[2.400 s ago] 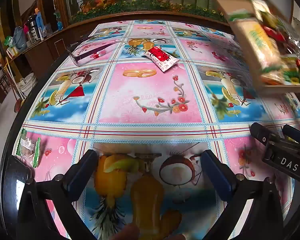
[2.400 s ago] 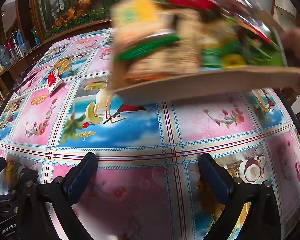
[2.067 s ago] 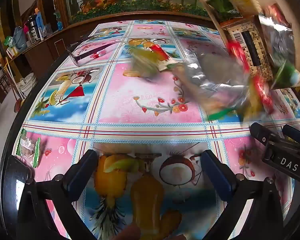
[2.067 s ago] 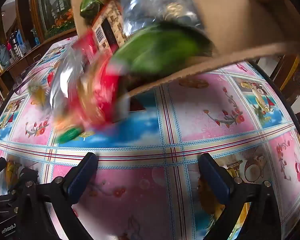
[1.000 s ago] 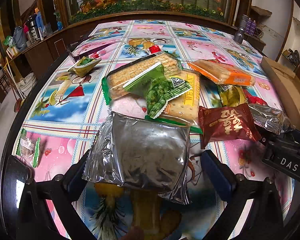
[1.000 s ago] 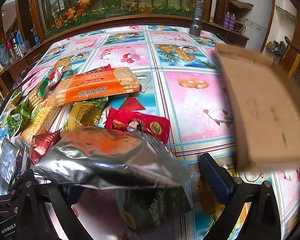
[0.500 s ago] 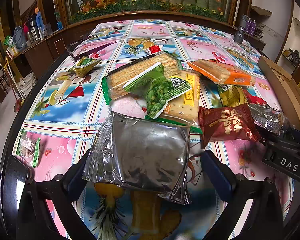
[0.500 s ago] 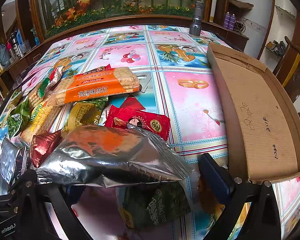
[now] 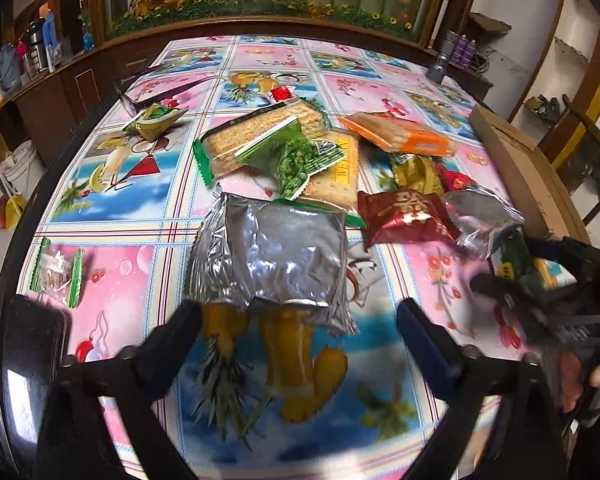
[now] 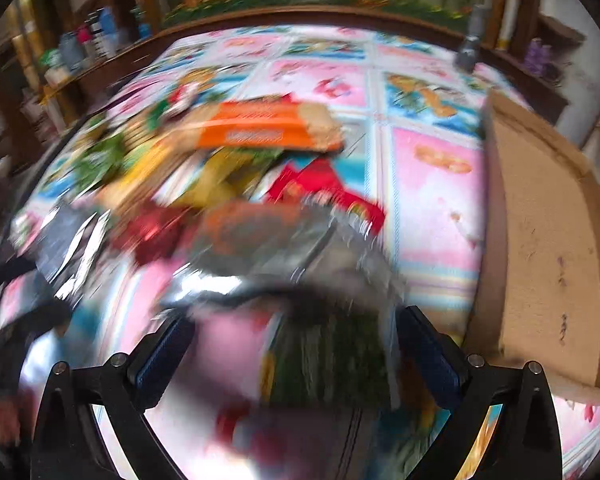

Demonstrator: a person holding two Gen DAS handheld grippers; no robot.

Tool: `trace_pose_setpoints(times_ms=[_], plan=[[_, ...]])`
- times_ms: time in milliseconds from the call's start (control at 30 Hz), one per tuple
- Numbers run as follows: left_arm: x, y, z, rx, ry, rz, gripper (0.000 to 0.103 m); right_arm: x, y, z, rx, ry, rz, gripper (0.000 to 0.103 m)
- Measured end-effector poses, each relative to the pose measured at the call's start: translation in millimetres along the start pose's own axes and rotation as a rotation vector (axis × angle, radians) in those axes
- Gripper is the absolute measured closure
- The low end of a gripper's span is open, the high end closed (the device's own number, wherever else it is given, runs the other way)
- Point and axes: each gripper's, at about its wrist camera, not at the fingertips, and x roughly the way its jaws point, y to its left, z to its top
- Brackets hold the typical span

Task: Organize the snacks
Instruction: 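Grasp the silver foil bag with the left gripper while the right gripper grasps the green pea bag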

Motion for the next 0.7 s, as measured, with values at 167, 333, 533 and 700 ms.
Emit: trace_pose_setpoints(times_ms=[167,333,533,700], plan=[[-3.8,-1.2,5.8,-0.001,-0.013,0.015,0.022,-25.4,-4.6,-25.0,-0.051,-0.026,0.217,0.014],[16.1,-0.1,20.1,-0.036,0.042,0.067,0.021,-37.9,-20.7,-33.5,-0.018,-0.054,0.242,0.014],[23.5,-13.3,16.0,0.037,0.0,0.14,0.033,-40.7,-21.5,-31.2,-0.036,-0.049,0.193,0.014],[17.0,-9.1,12.2,0.028,-0.013,0.108,0.041,-28.2,-16.2,-30.4,-0.036,-0.027,0.164,0.027]])
